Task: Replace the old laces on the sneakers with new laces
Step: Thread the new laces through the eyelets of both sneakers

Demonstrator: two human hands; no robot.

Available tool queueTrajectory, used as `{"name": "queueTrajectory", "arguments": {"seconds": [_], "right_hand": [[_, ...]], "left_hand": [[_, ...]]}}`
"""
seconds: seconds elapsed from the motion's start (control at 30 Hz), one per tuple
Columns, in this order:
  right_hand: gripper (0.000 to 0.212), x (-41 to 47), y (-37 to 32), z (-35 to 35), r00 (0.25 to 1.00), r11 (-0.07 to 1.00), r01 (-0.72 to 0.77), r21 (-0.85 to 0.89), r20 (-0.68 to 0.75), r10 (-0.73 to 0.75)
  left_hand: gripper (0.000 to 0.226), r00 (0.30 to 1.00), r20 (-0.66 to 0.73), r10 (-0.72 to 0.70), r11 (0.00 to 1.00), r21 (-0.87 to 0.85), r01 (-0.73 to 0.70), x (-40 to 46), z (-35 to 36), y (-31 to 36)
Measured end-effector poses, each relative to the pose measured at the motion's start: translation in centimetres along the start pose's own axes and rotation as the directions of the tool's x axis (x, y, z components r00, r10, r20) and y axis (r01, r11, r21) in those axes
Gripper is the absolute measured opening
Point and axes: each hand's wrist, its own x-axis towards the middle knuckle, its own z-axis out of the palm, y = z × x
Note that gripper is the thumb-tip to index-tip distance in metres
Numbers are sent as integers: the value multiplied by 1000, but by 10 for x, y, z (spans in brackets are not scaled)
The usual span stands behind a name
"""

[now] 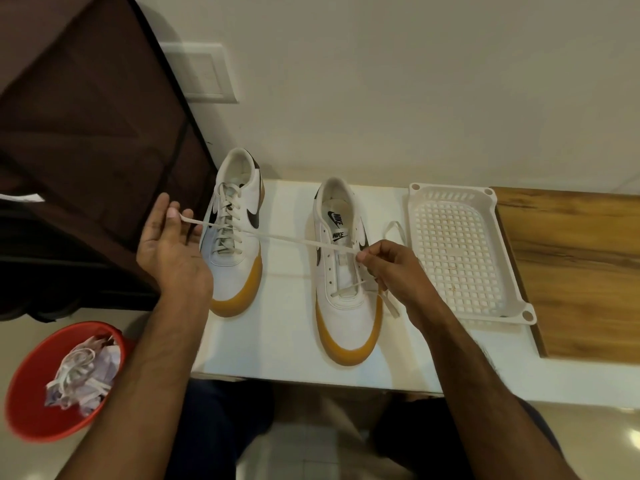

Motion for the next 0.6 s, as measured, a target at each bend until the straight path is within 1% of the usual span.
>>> {"name": "queueTrajectory", "arguments": {"seconds": [0.03,0.1,0.2,0.23,0.3,0.33,0.37,0.4,0.43,0.47,0.5,0.53,0.57,0.6], "right_hand": [[15,-1,-1,0,1000,1000,10,10,2,-10],[13,-3,-6,1,997,996,62,65,32,-64],[13,-8,-16,6,981,982,156,107,100,-167],[11,-10,-18,9,974,980,180,90,121,-190],[8,-17,-22,21,961,973,232,-12,159,-227],[6,-21,-24,29,949,961,266,-70,193,-248],[4,-28,-27,38,930,951,294,-98,257,-261],[6,-34,-31,47,898,949,303,-89,361,-253],[14,-40,-33,55,842,956,288,-63,493,-221],[25,-44,-35,61,766,965,259,-52,619,-172],[34,-46,-36,63,703,969,239,-68,700,-124],[38,-45,-36,60,679,970,229,-85,728,-96],[35,-42,-36,55,708,967,232,-104,700,-95],[28,-38,-36,48,777,961,245,-126,619,-117]], "left_hand": [[27,1000,14,-4,1000,5,4,1,0,-1],[27,997,72,2,998,67,-7,1,2,-2],[23,971,237,42,982,170,-84,-13,11,-6],[21,953,295,68,970,204,-132,-18,14,-7],[22,906,406,119,931,272,-245,-26,18,-9],[24,884,446,141,914,285,-290,-29,20,-10],[25,865,475,161,903,283,-323,-31,22,-10],[26,848,498,180,896,273,-350,-33,23,-10],[27,836,514,193,892,264,-368,-34,24,-9],[28,828,525,199,888,261,-379,-36,25,-8],[28,822,534,200,881,269,-389,-37,25,-8],[28,818,539,203,868,289,-405,-38,25,-7],[28,810,549,206,844,320,-431,-38,24,-7],[28,795,570,206,810,357,-466,-39,24,-7]]}}
